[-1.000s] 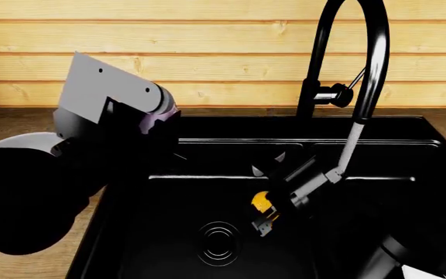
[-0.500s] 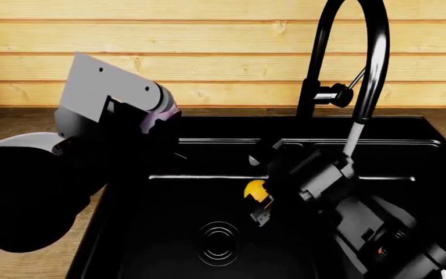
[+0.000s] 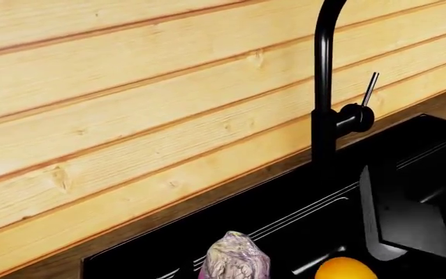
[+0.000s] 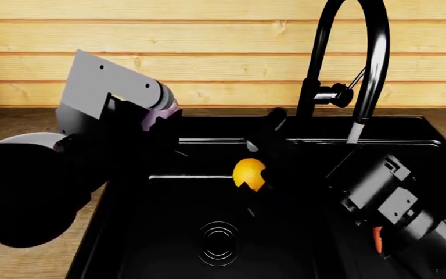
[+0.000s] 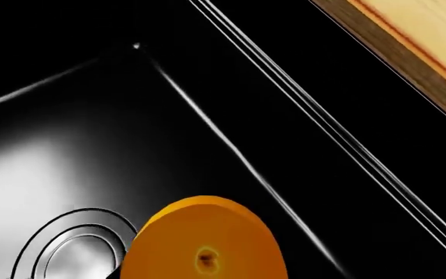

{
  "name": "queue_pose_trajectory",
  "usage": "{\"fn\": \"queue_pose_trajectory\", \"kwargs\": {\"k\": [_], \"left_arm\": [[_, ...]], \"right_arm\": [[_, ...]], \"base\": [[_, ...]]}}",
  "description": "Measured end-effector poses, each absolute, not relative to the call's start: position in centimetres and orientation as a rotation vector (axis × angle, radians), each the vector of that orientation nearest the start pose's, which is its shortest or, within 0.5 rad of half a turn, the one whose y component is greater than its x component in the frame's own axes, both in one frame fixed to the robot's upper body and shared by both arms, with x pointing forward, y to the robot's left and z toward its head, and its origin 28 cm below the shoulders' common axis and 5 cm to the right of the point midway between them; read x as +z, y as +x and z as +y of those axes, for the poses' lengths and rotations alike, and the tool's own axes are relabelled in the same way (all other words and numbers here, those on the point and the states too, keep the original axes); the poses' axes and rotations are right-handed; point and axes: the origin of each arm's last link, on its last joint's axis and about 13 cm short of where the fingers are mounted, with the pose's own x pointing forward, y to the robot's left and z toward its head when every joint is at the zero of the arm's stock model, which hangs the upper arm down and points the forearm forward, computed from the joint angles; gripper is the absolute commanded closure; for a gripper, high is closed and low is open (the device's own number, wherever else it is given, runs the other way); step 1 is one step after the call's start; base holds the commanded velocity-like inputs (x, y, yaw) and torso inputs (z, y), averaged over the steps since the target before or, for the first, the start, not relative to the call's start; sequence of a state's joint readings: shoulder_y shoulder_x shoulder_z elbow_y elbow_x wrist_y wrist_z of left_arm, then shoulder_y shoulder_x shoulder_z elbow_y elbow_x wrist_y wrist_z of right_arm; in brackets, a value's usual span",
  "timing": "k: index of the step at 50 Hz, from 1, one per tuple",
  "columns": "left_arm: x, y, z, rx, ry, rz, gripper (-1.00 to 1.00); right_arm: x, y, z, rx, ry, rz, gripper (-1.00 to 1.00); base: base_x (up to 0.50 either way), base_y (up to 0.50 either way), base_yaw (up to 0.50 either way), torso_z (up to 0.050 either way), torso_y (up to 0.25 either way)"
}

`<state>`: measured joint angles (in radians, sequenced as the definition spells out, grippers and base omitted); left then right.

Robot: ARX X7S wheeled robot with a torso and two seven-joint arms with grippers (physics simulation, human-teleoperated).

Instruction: Pick the eggplants and oranges from the sink and place them in one bowl. Place the carrot in the other bowl. Then turn off the sink faucet.

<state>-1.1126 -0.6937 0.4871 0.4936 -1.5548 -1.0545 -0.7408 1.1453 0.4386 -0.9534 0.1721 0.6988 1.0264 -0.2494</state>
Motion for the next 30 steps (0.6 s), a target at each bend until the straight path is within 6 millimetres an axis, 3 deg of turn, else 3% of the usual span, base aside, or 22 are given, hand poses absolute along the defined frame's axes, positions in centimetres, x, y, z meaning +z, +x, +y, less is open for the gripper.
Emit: {"fn": "queue_pose_trajectory", "kwargs": {"k": [30], "left_arm": [[27.2, 23.7, 21.3, -0.422, 0.21, 0.097, 1.0]], "right_arm": [[20.5, 25.5, -14.2, 0.641, -0.377, 0.292, 1.0]], "base": [[0.0, 0.0, 0.0, 0.001, 0.0]]}}
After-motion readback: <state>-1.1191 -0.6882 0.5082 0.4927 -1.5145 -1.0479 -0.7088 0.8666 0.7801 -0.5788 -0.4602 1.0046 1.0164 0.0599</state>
